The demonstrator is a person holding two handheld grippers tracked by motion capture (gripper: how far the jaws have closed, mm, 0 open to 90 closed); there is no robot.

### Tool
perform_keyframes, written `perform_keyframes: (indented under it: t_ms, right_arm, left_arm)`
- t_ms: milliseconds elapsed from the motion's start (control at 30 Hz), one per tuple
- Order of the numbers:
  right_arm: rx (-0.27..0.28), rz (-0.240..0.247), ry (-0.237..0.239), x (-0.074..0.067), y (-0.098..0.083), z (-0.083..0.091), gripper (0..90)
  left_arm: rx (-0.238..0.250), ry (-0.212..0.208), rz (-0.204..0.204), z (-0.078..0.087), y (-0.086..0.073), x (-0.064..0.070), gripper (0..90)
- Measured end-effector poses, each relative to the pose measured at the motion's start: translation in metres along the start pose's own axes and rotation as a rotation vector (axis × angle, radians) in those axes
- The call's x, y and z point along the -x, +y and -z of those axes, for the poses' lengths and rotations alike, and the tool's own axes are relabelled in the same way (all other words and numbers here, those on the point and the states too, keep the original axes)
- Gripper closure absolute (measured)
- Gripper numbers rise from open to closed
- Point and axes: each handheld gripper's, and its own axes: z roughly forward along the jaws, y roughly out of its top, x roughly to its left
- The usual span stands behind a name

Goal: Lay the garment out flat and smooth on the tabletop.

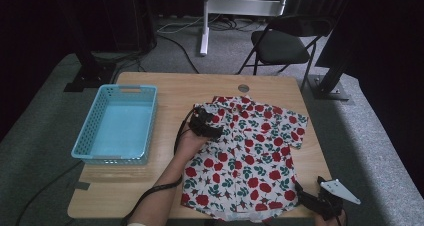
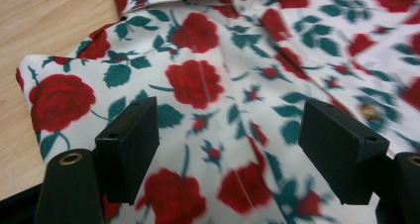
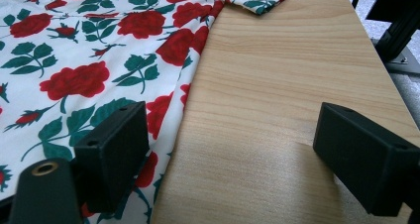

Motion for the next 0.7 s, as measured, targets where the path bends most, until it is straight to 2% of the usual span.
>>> perform_keyframes:
  t_ms: [100, 133, 200, 233, 267, 333, 400, 467, 700]
  right_arm:
    - [0.0, 0.001, 0.003, 0.0, 0.0, 0.0, 13.5]
    - [0.0, 0.001, 0.004, 0.0, 0.0, 0.0, 13.5]
    - [0.0, 0.004, 0.004, 0.0, 0.0, 0.0, 13.5]
    - [0.0, 0.003, 0.005, 0.0, 0.0, 0.0, 13.5]
    - [0.0, 0.003, 0.007, 0.0, 0.0, 0.0, 13.5]
    - [0.001, 0.005, 0.008, 0.0, 0.0, 0.0, 13.5]
    - [0.0, 0.004, 0.008, 0.0, 0.0, 0.0, 13.5]
    - [0.002, 0.006, 0.009, 0.0, 0.0, 0.0, 13.5]
    - [0.002, 0.006, 0.009, 0.0, 0.0, 0.0, 13.5]
  left_arm:
    - [0.005, 0.005, 0.017, -0.005, 0.003, 0.001, 24.5]
    - [0.009, 0.018, 0.005, -0.007, 0.004, 0.004, 25.0]
    - [-0.007, 0.063, -0.044, -0.011, 0.004, 0.008, 34.8]
    - [-0.016, 0.089, -0.049, -0.014, 0.003, 0.009, 35.4]
    - [-0.032, 0.094, -0.048, -0.016, 0.002, 0.008, 35.4]
    - [-0.031, 0.063, -0.018, -0.02, -0.001, 0.006, 35.5]
    - [-0.036, 0.049, 0.005, -0.02, -0.001, 0.003, 35.7]
    - [-0.026, 0.024, 0.019, -0.02, -0.002, 0.001, 39.9]
    - [-0.008, 0.051, 0.057, -0.018, -0.004, -0.007, 63.3]
